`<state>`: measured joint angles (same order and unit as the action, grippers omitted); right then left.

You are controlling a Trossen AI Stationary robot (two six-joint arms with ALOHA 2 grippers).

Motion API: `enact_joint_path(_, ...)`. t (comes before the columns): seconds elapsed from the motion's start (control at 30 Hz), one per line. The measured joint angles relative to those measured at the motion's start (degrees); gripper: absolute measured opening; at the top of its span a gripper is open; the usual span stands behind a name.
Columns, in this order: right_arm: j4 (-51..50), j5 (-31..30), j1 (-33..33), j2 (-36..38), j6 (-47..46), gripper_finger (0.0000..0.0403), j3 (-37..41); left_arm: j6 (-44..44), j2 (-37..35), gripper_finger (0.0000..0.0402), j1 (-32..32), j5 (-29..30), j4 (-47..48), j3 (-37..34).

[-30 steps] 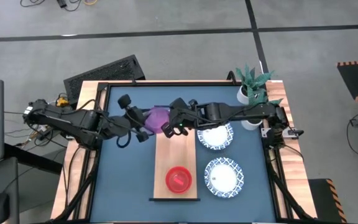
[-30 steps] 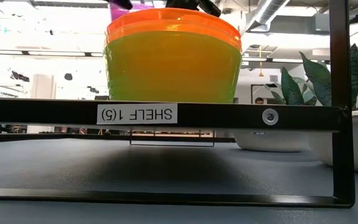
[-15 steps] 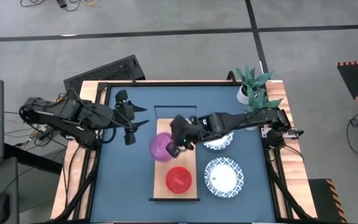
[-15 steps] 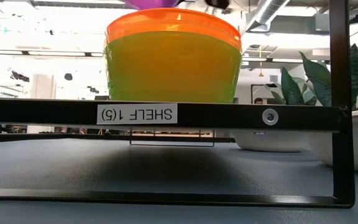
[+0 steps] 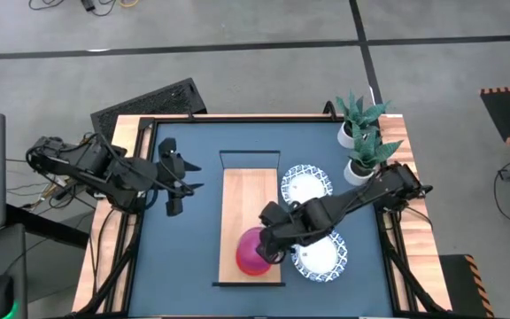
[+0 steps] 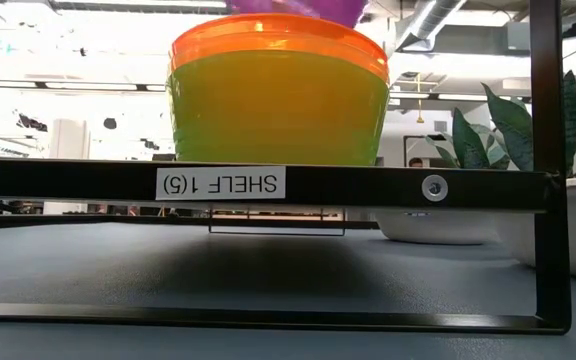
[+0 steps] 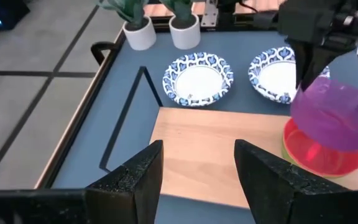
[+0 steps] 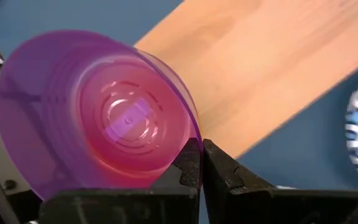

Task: Place and stack bowls onto a shelf
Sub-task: Stack the violet bowl on top of the orange bowl on the shelf

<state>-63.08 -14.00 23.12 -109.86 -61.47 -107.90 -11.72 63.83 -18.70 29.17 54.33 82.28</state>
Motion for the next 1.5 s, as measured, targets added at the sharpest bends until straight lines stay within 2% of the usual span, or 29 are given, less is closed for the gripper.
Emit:
enact_joint_path(0.53,8.5,7.7,-1.1,-0.1,1.5,0.0023,8.7,-1.1,0.0,0.0183,-0.1,0.1,0.8,0.0)
enact_joint_path(0.87,9.1,8.3,-2.7,-0.1,3.5,0.0023,8.9,-0.3,0.0,0.0183,-0.1,2.6,0.8,0.0)
enact_joint_path(1.0,9.6,9.9,-3.5,-0.1,4.4,0.0023,8.9,-0.1,0.0,0.0183,-0.1,2.7,0.8,0.0)
enact_joint_path(1.5,9.4,9.9,-3.8,-0.1,5.6,0.0023,8.9,0.1,0.0,0.0183,-0.1,2.7,2.9,0.0)
